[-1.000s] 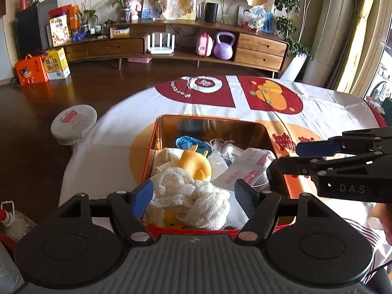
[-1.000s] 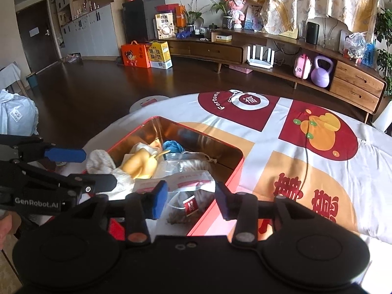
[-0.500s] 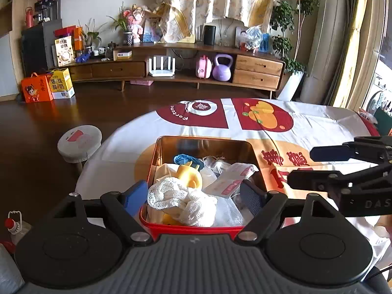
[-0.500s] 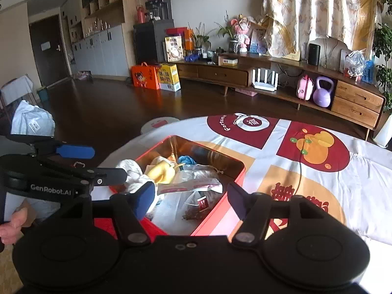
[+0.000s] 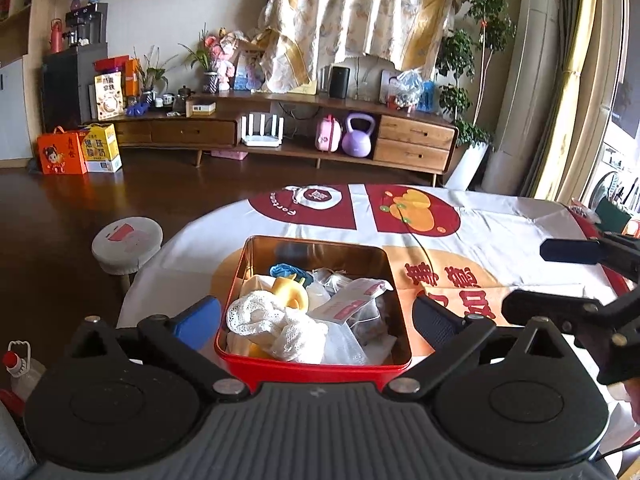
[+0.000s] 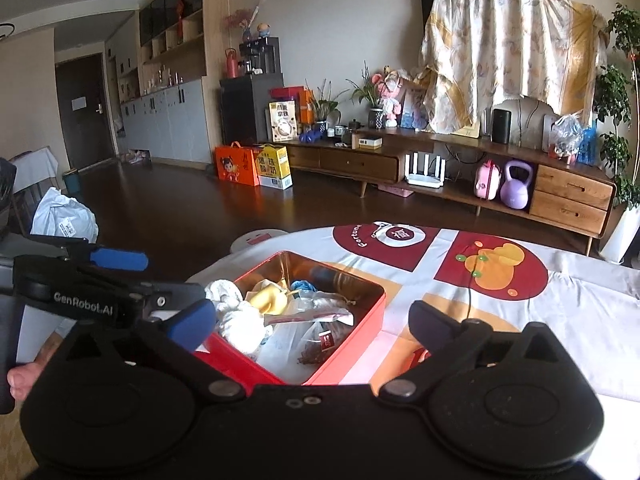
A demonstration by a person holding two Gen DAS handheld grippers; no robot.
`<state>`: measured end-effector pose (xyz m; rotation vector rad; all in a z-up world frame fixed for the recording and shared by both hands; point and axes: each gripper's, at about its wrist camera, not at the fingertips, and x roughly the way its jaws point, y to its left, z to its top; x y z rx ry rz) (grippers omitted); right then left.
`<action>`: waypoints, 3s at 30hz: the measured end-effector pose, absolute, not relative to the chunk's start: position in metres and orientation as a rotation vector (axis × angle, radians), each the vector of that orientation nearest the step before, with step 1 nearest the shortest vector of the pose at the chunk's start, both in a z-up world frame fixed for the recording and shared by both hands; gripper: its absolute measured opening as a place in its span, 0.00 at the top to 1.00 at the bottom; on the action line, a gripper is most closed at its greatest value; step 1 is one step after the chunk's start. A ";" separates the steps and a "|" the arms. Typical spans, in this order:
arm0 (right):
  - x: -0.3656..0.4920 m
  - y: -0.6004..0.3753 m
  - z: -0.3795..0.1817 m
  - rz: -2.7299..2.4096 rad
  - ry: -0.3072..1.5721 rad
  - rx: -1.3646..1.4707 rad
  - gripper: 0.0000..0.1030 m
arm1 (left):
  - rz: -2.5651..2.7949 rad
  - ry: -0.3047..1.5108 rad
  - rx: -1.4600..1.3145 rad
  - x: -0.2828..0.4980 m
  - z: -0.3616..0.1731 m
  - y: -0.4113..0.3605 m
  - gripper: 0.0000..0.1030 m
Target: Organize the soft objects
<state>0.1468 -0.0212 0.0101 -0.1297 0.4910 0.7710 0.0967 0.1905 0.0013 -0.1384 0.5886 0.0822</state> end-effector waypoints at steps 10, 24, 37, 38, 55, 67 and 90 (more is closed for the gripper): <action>0.126 -0.037 0.006 0.756 0.469 -0.097 0.00 | 0.115 0.542 -0.106 0.073 0.011 0.172 0.00; 0.116 -0.050 0.007 0.738 0.455 -0.060 0.00 | 0.127 0.518 -0.156 0.052 0.014 0.161 0.00; 0.114 -0.055 0.008 0.720 0.456 -0.056 0.00 | 0.127 0.512 -0.134 0.046 0.017 0.156 0.00; 0.115 -0.056 0.008 0.718 0.458 -0.054 0.00 | 0.125 0.512 -0.135 0.046 0.017 0.156 0.00; 0.120 -0.057 0.009 0.694 0.461 -0.046 0.00 | 0.127 0.499 -0.128 0.042 0.024 0.155 0.00; 0.120 -0.054 0.009 0.700 0.458 -0.047 0.00 | 0.123 0.493 -0.125 0.038 0.028 0.155 0.00; 0.115 -0.058 0.006 0.686 0.459 -0.030 0.00 | 0.117 0.495 -0.117 0.036 0.030 0.141 0.00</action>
